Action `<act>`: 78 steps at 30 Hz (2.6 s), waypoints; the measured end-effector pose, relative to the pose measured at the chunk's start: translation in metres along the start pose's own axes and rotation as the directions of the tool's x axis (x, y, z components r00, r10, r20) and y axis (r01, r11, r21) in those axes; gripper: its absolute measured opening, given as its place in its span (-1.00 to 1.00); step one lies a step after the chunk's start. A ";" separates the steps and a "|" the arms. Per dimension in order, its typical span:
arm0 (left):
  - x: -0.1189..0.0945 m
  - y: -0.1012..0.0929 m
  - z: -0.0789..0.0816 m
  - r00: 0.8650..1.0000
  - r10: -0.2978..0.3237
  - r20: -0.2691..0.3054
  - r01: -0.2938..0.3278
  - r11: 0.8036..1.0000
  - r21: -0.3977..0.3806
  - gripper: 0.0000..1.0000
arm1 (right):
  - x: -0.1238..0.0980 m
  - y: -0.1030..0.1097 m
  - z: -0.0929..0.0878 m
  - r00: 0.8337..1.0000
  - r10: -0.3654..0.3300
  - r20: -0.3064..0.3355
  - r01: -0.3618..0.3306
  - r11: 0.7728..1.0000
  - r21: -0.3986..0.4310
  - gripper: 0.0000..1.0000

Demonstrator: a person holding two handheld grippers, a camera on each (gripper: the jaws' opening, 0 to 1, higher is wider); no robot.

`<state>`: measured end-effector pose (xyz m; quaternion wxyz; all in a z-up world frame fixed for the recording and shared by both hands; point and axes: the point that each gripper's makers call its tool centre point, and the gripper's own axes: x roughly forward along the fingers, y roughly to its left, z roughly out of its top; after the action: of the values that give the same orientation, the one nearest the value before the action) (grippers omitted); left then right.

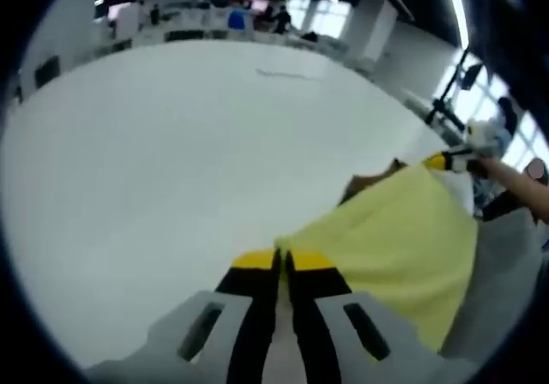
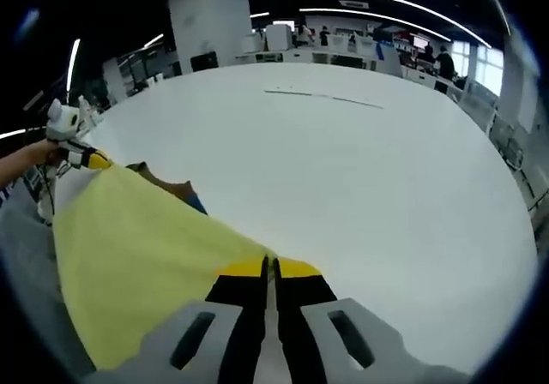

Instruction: Fold the garment on the visible template until the final outline fits inside the template.

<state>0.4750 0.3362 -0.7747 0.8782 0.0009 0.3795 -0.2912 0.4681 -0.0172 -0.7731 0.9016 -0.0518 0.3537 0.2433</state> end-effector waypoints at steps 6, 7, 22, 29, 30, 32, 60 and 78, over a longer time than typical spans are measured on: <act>-0.009 -0.001 -0.002 0.999 -0.014 -0.028 0.014 1.000 -0.024 -0.74 | -0.011 0.001 0.003 1.000 0.024 0.012 -0.024 0.999 0.042 -0.70; -0.011 -0.004 -0.004 0.999 -0.022 -0.037 0.021 1.000 -0.018 -0.75 | -0.014 0.002 0.003 1.000 0.026 0.012 -0.026 0.999 0.039 -0.69; -0.061 -0.059 -0.040 0.974 -0.169 -0.154 0.174 0.984 0.022 -0.74 | -0.063 0.050 -0.031 0.985 0.147 -0.087 -0.145 0.989 0.027 -0.48; -0.081 -0.077 -0.064 0.963 -0.194 -0.188 0.202 0.979 0.025 -0.73 | -0.097 0.072 -0.060 0.971 0.180 -0.157 -0.177 0.984 0.035 -0.48; -0.082 -0.078 -0.066 0.962 -0.194 -0.190 0.203 0.979 0.025 -0.73 | -0.099 0.073 -0.062 0.970 0.183 -0.163 -0.179 0.983 0.042 -0.48; -0.087 -0.081 -0.072 0.960 -0.196 -0.198 0.203 0.979 0.019 -0.75 | -0.109 0.076 -0.068 0.971 0.176 -0.163 -0.168 0.984 0.062 -0.49; -0.099 -0.084 -0.117 0.941 -0.191 -0.279 0.170 0.981 -0.097 -0.79 | -0.104 0.096 -0.106 0.935 0.242 -0.258 -0.215 0.968 0.129 -0.59; -0.098 -0.092 -0.118 0.945 -0.206 -0.254 0.174 0.975 -0.141 -1.00 | -0.106 0.095 -0.099 0.950 0.223 -0.217 -0.204 0.973 0.106 -0.89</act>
<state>0.2962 0.3362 -0.7726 0.7852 -0.0477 0.5092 -0.3490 0.2948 -0.0029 -0.7691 0.8249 -0.0036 0.4678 0.3173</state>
